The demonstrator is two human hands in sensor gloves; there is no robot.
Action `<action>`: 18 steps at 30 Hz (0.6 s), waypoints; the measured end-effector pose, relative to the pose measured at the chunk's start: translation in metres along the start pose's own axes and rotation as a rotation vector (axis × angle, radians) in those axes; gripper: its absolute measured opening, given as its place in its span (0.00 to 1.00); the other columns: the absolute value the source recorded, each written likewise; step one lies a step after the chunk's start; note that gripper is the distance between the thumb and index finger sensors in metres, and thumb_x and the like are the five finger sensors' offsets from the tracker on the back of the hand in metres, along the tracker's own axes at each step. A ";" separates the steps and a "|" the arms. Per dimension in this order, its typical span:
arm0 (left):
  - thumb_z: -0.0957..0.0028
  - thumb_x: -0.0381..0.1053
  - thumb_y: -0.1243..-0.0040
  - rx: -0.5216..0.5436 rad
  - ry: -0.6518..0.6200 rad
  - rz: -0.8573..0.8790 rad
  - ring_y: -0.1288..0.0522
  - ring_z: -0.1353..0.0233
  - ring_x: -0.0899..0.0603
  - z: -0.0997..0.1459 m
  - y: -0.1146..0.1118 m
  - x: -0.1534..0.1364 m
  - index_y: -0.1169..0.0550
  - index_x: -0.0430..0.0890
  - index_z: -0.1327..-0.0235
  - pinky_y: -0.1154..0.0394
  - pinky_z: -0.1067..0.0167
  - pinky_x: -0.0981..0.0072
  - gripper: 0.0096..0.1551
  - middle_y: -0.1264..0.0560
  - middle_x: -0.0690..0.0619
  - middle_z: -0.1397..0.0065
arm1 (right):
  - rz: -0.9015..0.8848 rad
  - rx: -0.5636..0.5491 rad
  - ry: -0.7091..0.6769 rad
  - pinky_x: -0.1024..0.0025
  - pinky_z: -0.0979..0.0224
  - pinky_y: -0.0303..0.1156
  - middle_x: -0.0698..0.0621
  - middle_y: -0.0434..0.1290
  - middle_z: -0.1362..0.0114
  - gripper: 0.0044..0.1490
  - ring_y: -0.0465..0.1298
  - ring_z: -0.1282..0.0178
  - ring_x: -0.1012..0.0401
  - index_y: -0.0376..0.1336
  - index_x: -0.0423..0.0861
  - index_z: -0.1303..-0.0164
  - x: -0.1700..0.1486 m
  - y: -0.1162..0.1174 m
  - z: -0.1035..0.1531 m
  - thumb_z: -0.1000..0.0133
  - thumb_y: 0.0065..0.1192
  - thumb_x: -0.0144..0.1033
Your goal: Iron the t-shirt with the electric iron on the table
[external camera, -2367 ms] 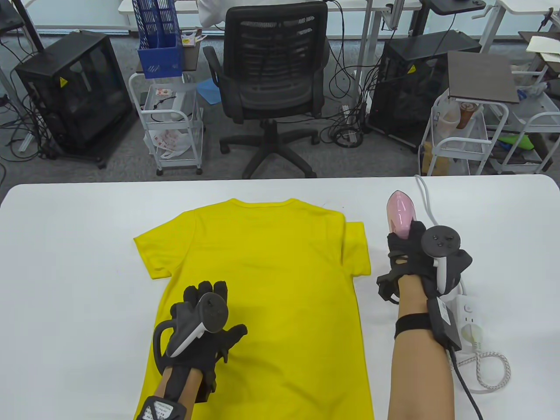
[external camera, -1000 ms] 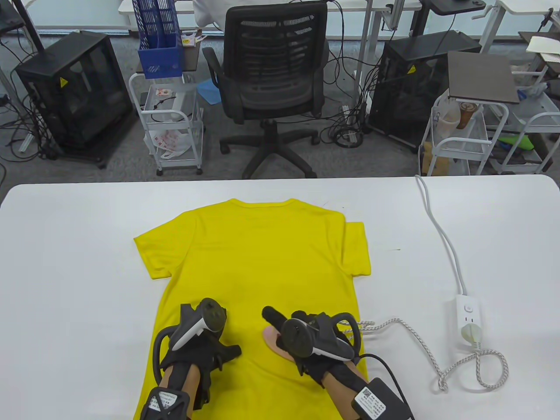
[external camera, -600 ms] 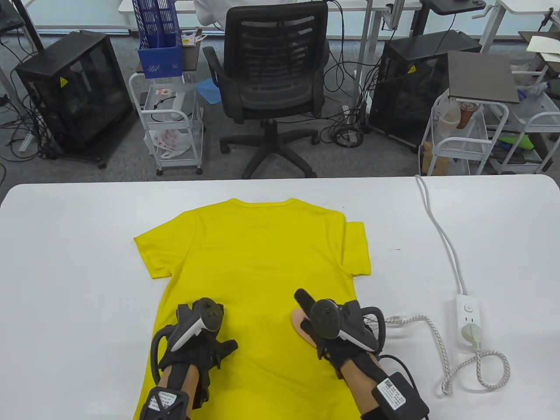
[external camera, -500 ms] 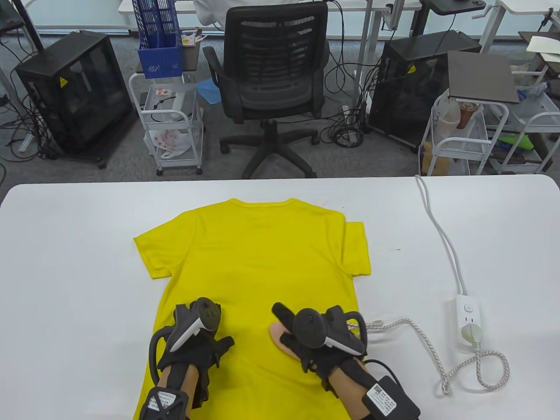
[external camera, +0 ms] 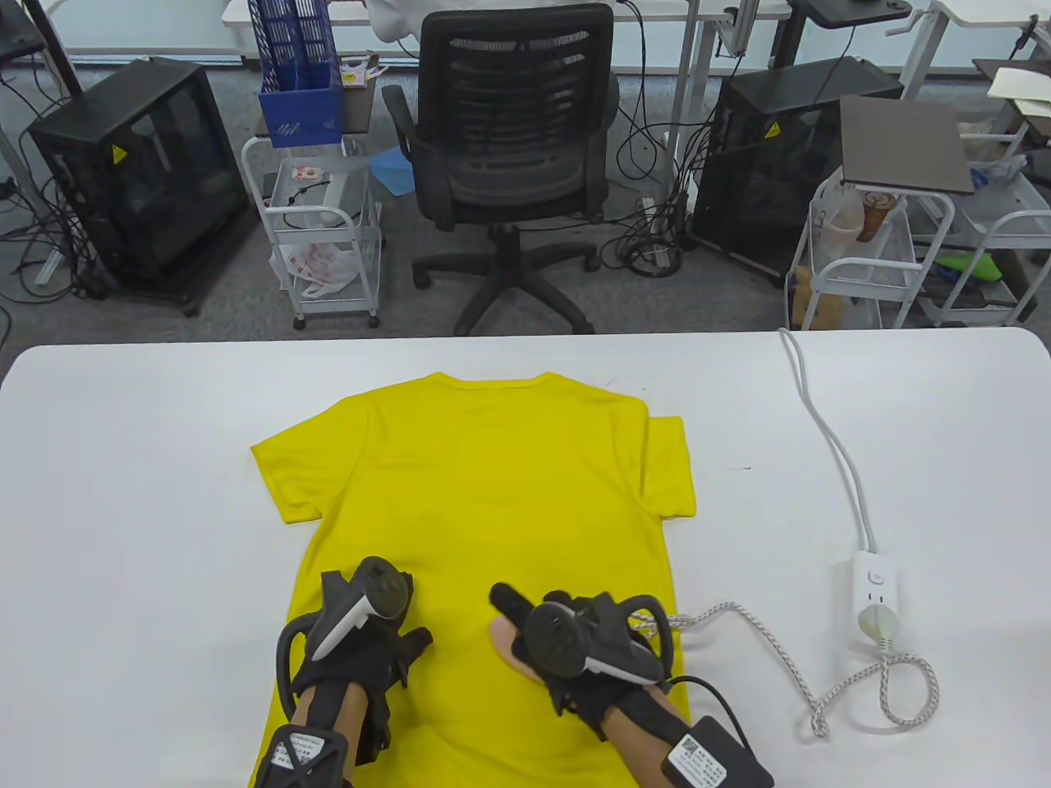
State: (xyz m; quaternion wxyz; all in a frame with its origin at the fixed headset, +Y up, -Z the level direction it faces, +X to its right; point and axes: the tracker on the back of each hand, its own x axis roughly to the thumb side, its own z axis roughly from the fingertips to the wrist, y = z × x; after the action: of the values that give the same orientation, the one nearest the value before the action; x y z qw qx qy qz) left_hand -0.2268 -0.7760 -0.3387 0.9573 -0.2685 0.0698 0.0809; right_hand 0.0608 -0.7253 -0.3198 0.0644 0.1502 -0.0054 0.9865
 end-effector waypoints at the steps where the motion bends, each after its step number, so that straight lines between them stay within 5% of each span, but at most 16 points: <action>1: 0.52 0.71 0.45 -0.001 -0.001 0.001 0.64 0.13 0.34 0.000 0.000 0.000 0.52 0.69 0.24 0.54 0.23 0.27 0.47 0.62 0.55 0.15 | 0.008 -0.024 0.085 0.56 0.57 0.78 0.45 0.76 0.42 0.42 0.82 0.66 0.56 0.50 0.73 0.28 -0.021 -0.002 -0.002 0.50 0.66 0.56; 3: 0.53 0.71 0.45 -0.003 -0.003 0.000 0.64 0.13 0.34 0.000 0.000 0.000 0.52 0.69 0.23 0.53 0.23 0.27 0.47 0.62 0.55 0.15 | 0.008 -0.047 0.207 0.56 0.58 0.78 0.46 0.76 0.43 0.43 0.82 0.66 0.57 0.50 0.72 0.27 -0.052 -0.006 0.000 0.50 0.68 0.54; 6: 0.52 0.71 0.45 -0.005 -0.004 0.001 0.64 0.13 0.34 -0.001 0.000 0.000 0.53 0.69 0.24 0.54 0.23 0.27 0.47 0.62 0.55 0.15 | -0.044 -0.041 0.211 0.56 0.58 0.78 0.45 0.76 0.43 0.43 0.81 0.67 0.56 0.51 0.71 0.27 -0.059 -0.008 0.001 0.50 0.70 0.52; 18: 0.50 0.69 0.47 0.002 -0.006 0.004 0.64 0.13 0.34 -0.001 0.000 -0.001 0.52 0.71 0.24 0.54 0.24 0.27 0.43 0.62 0.55 0.15 | -0.100 0.109 -0.342 0.55 0.56 0.78 0.45 0.75 0.42 0.41 0.81 0.65 0.55 0.50 0.73 0.28 0.079 0.007 0.022 0.50 0.65 0.56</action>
State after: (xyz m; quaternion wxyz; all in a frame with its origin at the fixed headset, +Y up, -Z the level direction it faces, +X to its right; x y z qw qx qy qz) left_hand -0.2274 -0.7764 -0.3392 0.9577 -0.2670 0.0674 0.0837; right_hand -0.0087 -0.7227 -0.2751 0.1030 0.3193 0.0448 0.9410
